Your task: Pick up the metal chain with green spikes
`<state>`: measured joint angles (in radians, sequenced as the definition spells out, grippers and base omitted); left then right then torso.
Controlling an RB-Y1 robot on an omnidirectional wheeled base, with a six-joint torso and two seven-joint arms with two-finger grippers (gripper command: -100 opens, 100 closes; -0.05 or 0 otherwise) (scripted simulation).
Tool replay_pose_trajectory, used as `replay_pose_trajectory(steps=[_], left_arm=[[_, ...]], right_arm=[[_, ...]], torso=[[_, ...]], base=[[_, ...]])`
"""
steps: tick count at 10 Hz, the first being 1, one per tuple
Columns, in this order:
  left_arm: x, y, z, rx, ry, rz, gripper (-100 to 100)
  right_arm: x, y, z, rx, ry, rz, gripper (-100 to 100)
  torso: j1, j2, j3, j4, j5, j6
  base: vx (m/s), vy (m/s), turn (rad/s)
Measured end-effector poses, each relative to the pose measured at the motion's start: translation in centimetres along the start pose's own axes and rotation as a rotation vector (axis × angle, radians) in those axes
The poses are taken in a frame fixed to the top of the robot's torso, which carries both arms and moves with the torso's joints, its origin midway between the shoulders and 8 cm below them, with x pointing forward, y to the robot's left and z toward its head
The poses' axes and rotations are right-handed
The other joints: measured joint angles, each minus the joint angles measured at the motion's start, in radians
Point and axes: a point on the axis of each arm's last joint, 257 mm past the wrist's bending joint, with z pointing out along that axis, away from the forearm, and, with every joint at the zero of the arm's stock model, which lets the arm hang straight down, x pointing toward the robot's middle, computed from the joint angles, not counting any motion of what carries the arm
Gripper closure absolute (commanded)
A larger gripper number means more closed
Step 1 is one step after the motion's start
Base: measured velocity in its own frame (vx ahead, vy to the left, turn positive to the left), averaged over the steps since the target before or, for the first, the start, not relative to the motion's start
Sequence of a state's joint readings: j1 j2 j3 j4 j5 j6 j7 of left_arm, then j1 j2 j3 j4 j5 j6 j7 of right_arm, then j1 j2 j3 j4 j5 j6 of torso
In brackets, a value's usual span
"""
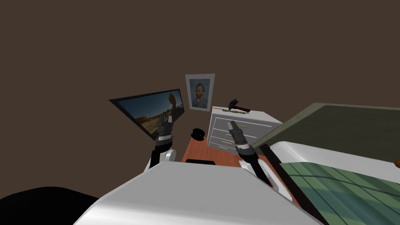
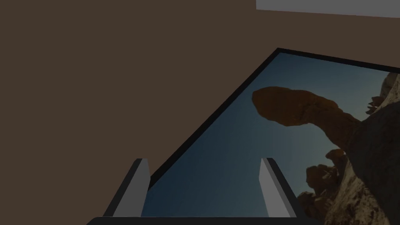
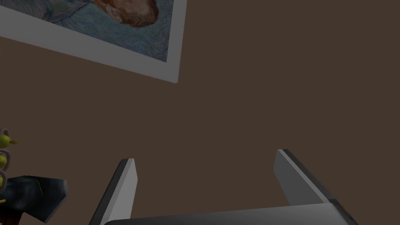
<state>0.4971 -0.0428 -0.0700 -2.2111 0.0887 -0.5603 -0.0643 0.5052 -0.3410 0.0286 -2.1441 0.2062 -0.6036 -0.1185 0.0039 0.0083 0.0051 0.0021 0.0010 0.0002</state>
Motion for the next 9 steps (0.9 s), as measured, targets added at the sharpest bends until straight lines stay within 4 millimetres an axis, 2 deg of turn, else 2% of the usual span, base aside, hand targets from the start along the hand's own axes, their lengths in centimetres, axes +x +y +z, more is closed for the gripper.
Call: replay_pose_trajectory(steps=[9], left_arm=[[0.0, 0.0, 0.0, 0.000, 0.000, 0.000, 0]], right_arm=[[4.1, -2.2, -1.4, -0.003, 0.302, -0.141, -100]], torso=[[-0.003, -0.001, -0.001, 0.000, -0.001, 0.000]], base=[[-0.103, 0.047, 0.051]])
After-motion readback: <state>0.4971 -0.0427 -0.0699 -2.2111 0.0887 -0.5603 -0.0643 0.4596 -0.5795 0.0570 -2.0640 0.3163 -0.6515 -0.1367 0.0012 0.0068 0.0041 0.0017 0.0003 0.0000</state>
